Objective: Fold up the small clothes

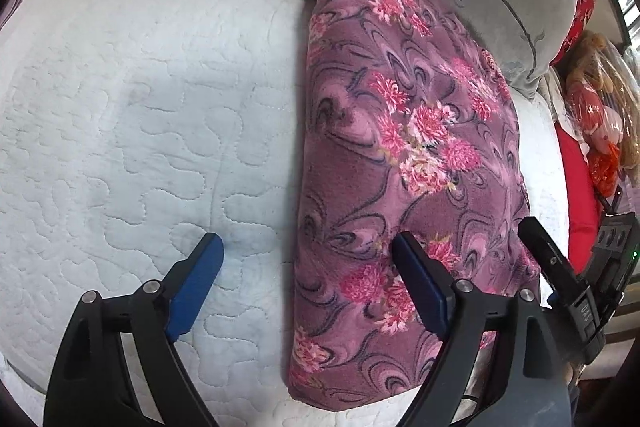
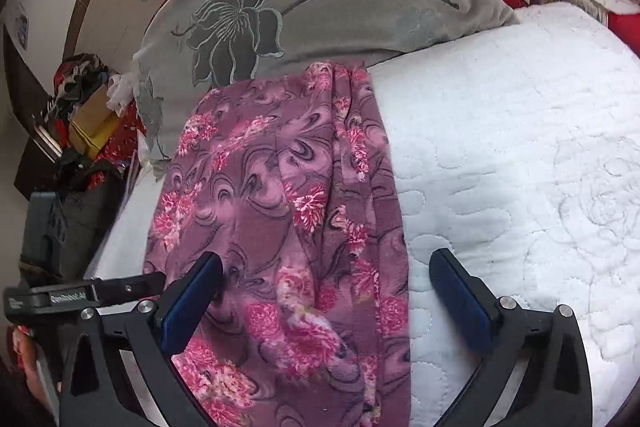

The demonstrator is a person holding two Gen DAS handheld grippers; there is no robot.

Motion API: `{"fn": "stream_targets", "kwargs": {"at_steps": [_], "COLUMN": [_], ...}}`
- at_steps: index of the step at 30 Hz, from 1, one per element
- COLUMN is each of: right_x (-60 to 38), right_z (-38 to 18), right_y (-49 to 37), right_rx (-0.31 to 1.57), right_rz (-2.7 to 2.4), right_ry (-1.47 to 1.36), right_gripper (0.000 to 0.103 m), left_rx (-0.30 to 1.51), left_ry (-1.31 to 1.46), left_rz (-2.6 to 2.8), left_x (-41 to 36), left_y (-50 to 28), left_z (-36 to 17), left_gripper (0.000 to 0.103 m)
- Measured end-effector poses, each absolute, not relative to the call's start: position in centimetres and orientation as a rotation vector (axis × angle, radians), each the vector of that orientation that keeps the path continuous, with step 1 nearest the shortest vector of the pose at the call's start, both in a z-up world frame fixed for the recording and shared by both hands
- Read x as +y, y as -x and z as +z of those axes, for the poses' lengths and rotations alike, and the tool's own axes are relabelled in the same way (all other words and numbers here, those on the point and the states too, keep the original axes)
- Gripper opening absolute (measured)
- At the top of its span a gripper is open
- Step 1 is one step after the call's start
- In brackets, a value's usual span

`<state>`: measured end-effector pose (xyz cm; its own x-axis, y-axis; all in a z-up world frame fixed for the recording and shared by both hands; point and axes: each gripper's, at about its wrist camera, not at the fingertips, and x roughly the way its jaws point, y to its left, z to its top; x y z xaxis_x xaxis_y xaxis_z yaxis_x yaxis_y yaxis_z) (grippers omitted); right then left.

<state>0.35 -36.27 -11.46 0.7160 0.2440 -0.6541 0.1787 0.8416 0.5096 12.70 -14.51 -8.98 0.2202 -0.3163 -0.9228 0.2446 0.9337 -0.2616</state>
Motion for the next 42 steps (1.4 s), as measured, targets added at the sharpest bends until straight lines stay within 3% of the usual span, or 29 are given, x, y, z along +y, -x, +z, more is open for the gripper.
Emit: {"fn": "stream_targets", "kwargs": {"at_steps": [6,10,12,14,16,22,28,34,39,41,42], "right_x": [-37.6,-39.5,-40.2,-40.8,-40.8,-38.0,-39.9,-40.4,-37.9,-37.3,-36.9], "right_z": [-10.4,-7.7,-7.6,-8.2,-9.2,-9.8,-10.2,-12.0,-11.4,-11.0,-10.7], "right_y": [-1.8,-3.6,-5.5,-7.6,-9.2,-12.3,-9.0,-6.4,-7.7,-8.4,-8.6], "right_rx": [0.886,0.794,0.811,0.831,0.848,0.962,0.959,0.916,0.938,0.943,0.942], "right_rz": [0.033,-0.122,-0.148,-0.124,-0.119,-0.166,0.0,0.19,0.16,0.137,0.128], "right_ry": [-0.657,-0.648,-0.648,-0.695,-0.716,-0.469,-0.602,-0.798,-0.695,-0.666,-0.643], "right_gripper": [0.101,0.1,0.093,0.07,0.062,0.06,0.071,0.071,0.071,0.067,0.064], "left_rx": [1.267,1.25,1.264,1.276,1.308,1.3,1.331,1.391,1.413,1.417,1.414], "left_ry": [0.135,0.16,0.178,0.175,0.168,0.15,0.358,0.434,0.495,0.504,0.492], "left_rz": [-0.424,-0.422,-0.428,-0.423,-0.409,-0.457,-0.558,-0.625,-0.604,-0.58,-0.563], "left_x": [-12.8,-12.9,-13.3,-13.9,-14.4,-14.1,-10.4,-12.0,-12.8,-13.6,-13.6], "left_y": [-14.0,-17.2,-18.9,-20.4,-21.5,-21.5,-20.0,-19.6,-19.9,-19.6,-19.6], "left_z": [-7.9,-6.5,-6.4,-7.0,-8.2,-7.6,-8.0,-8.7,-9.5,-9.3,-9.2], "left_gripper": [0.087,0.087,0.087,0.087,0.087,0.088,0.088,0.088,0.087,0.078,0.062]}}
